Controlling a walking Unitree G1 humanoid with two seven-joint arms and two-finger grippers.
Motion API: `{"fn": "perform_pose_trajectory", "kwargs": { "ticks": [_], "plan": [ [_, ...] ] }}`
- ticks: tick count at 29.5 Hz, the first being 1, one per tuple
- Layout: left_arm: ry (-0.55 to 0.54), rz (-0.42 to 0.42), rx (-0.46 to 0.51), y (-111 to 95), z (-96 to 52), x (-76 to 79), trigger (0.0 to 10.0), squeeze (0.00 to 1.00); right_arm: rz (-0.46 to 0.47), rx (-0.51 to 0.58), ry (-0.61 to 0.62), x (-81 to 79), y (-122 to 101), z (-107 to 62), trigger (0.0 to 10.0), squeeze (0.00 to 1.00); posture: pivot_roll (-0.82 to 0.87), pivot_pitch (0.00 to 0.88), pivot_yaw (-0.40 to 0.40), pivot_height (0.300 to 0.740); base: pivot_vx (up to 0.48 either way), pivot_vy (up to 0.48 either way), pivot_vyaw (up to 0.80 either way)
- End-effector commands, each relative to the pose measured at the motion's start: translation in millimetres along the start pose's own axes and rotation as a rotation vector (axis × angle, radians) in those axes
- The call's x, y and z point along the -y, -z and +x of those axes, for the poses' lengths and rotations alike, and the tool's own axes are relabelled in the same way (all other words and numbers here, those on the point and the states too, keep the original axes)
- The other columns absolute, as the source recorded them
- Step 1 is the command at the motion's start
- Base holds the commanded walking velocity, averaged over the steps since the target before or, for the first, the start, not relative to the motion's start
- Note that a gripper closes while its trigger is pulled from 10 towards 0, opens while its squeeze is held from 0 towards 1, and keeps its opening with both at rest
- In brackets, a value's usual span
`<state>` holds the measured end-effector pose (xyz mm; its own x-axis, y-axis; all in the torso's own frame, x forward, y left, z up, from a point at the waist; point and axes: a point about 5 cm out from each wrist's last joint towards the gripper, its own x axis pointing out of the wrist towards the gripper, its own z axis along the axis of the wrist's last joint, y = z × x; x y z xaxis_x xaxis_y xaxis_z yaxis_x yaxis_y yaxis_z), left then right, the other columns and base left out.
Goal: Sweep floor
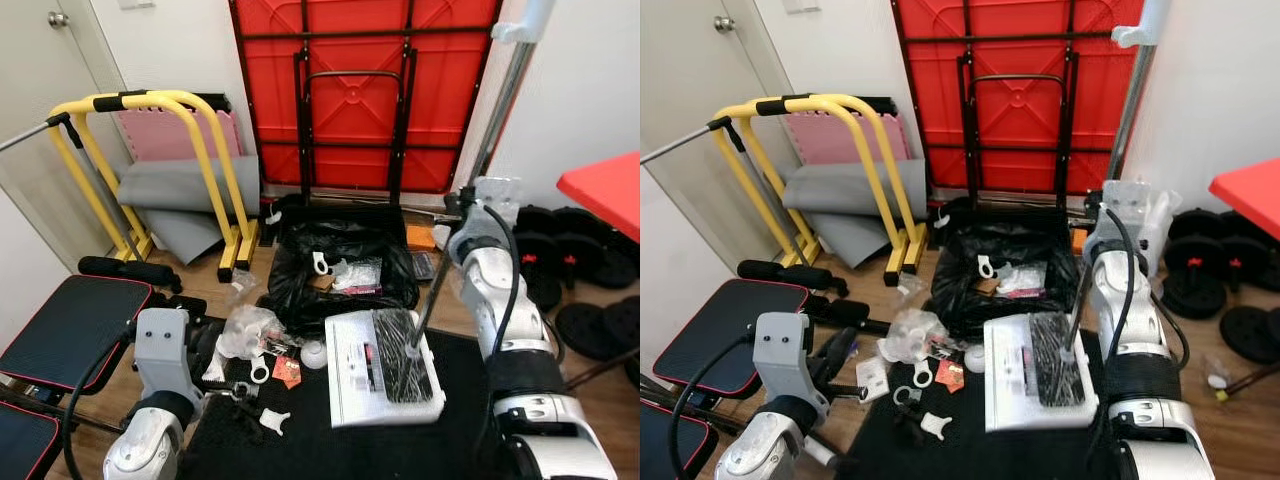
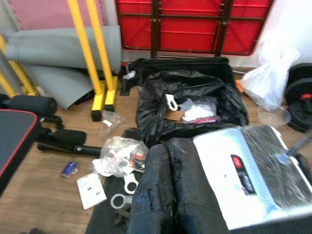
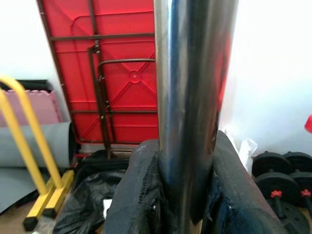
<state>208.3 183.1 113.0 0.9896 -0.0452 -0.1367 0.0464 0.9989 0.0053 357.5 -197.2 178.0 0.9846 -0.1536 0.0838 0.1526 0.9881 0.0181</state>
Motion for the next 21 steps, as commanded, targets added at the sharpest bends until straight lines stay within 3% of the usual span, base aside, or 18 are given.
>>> {"fn": "perform_pose_trajectory", "kwargs": {
  "ticks": [1,21],
  "plan": [
    [-0.018,0.006,-0.017,0.9,-1.8,-0.8,10.0,0.0,-0.008,0.07,-0.044,-7.3,-14.5,3.3,10.0,0.0,-0.07,0.066,0.006,0.665,0.0,0.0,0.0],
    [0.0,0.016,-0.028,0.4,-3.8,2.5,10.0,0.0,-0.03,0.098,-0.046,-9.3,-8.5,5.3,10.0,0.0,-0.06,0.071,0.013,0.6,0.0,0.0,0.0]
  ]
}}
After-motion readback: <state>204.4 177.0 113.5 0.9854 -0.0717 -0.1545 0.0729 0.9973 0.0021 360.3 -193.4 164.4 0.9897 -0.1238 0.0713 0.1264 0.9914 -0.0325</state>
